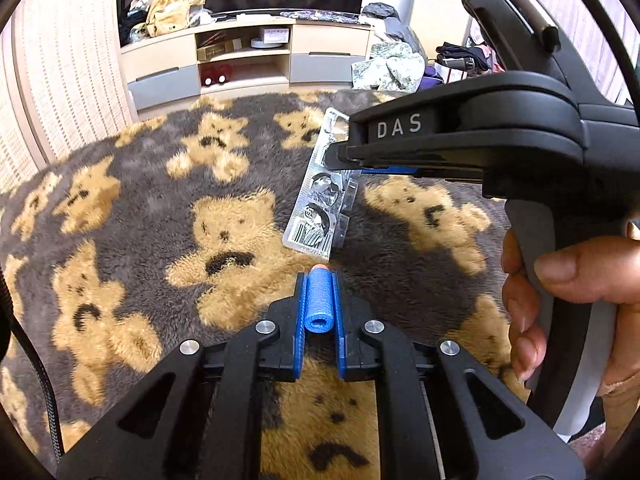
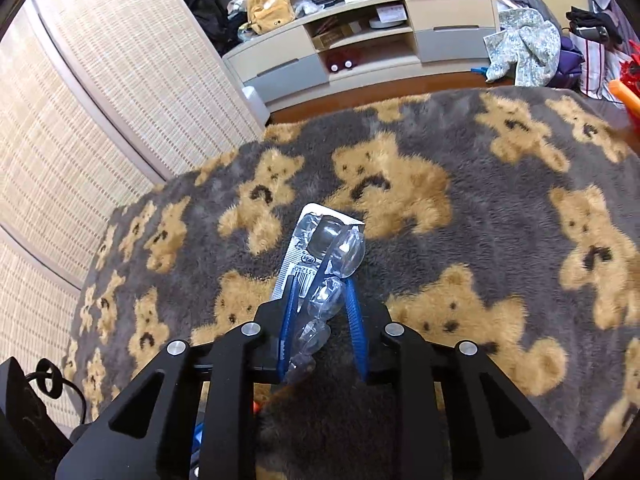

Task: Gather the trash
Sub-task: 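Grasp the blue foam dart with the left tool while the right tool grasps the clear blister pack, then carry both items over the metal bin and open both tools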

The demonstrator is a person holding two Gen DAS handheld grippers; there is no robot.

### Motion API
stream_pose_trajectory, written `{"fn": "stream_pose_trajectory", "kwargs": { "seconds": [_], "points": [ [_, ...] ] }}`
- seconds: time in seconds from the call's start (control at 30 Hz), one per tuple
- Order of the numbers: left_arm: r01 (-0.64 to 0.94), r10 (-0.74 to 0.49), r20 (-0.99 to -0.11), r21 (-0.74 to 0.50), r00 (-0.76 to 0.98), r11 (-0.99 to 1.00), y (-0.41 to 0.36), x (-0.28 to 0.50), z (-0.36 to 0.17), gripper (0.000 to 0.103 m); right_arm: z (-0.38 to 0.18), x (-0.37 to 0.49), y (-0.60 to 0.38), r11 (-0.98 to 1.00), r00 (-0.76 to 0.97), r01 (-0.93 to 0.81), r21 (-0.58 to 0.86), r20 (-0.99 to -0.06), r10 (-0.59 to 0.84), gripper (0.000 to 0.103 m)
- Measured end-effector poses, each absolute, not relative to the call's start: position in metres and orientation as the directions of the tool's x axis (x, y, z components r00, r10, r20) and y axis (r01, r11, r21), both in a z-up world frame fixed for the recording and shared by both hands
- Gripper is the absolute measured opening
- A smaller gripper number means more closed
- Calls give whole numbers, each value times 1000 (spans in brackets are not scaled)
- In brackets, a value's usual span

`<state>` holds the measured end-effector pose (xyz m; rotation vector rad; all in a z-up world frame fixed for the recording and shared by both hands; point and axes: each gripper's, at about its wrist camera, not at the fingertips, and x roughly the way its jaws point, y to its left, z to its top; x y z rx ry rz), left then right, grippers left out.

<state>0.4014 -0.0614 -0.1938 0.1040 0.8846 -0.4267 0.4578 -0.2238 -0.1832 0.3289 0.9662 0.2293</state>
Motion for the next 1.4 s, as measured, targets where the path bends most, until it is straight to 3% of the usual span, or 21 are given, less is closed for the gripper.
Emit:
{"fn": "stream_pose_trajectory", "kwargs": {
  "seconds": [0.5, 0.6, 0.8, 1.1, 1.4],
  "points": [
    [401, -321, -754, -84, 573, 912, -65, 348, -155, 11, -143, 397, -254, 943, 582, -54, 328, -757, 297, 21],
    [389, -317, -764, -95, 562, 916, -64, 321, -154, 11, -134, 363, -255, 955, 590, -60, 290, -762, 269, 8],
    [349, -326, -774, -146, 542, 926, -57, 249, -160, 11, -124, 281, -256, 963, 599, -112, 245, -757, 262, 8],
    [306, -342, -822, -216, 456, 927, -47, 154, -213, 11, -166, 168, -254, 953, 526, -156, 261, -794, 304, 8],
    [299, -337, -878, -238, 340, 924, -52, 113, -281, 11, -243, 121, -248, 959, 409, -118, 258, -867, 284, 8]
  ]
}}
